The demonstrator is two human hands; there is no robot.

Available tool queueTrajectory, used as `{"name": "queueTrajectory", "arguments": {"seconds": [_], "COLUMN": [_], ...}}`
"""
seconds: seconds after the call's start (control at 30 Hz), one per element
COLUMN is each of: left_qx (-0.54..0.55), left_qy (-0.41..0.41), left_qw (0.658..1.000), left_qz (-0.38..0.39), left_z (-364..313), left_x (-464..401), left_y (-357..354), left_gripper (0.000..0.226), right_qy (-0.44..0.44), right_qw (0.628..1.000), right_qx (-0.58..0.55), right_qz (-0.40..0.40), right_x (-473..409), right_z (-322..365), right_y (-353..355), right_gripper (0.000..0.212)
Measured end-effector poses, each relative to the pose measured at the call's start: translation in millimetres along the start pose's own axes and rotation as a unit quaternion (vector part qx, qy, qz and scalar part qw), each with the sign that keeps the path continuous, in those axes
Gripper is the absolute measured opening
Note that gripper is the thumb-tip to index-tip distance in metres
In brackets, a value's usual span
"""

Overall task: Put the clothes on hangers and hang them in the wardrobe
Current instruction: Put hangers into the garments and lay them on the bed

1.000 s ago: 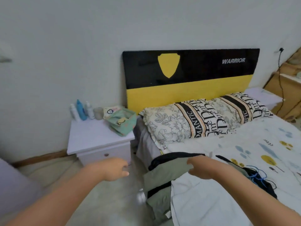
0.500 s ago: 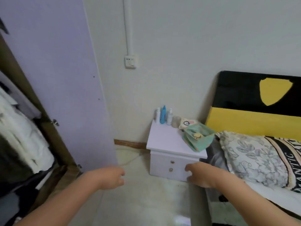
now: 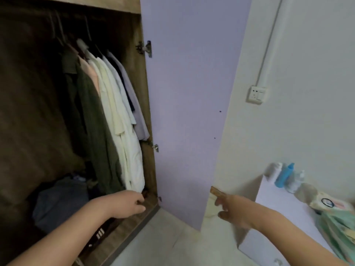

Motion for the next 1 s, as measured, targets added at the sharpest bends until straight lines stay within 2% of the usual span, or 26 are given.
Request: {"name": "queueTrajectory", "arguments": {"seconds": [0.1,0.23,0.5,0.6,0.8,1.0], "left_qx": [0.043,0.091,0.167,0.191,0.232,0.244], "left_qy": [0.032,0.079,0.144,0.151,0.100,0.018], "left_qw": [0.998,0.989,0.955,0.941,0.903,0.863], "left_qz": [-0.019,-0.081,-0.199,-0.234,-0.346,-0.442], "left_z": [27.7,59.8,112.8,136.8,173.4,207.9], "left_x": [-2.3,-3.3,3.1,1.5,-5.5,-8.9], "left_y": [24.8,63.7,120.8,140.4,211.3,306.5], "left_gripper": [0.043,0.046,0.040,0.039,0.038,0.046], "right_qy": [0.052,0.112,0.240,0.285,0.343,0.376], "right_qw": [0.998,0.992,0.964,0.951,0.915,0.853], "right_qx": [0.018,0.045,0.077,0.041,-0.076,-0.216], "right_qz": [-0.014,-0.037,-0.083,-0.114,-0.201,-0.290], "right_x": [-46.7,-100.3,-159.9,-177.1,-203.7,-223.3], "right_z": [26.8,63.5,152.7,189.8,260.9,339.4], "right_y": [29.5,72.6,151.4,176.4,237.7,313.4], "right_gripper": [0.042,0.039,0.036,0.034,0.043,0.051]}}
Point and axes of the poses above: each hand's wrist, its own x-axis away from the middle knuckle, its own y-axis out of the back of the hand, z = x × y, the point moved 9 cm from there along -x, towards the middle knuckle, and after that the axes turned 5 degrees about x, right-handed, at the moved point
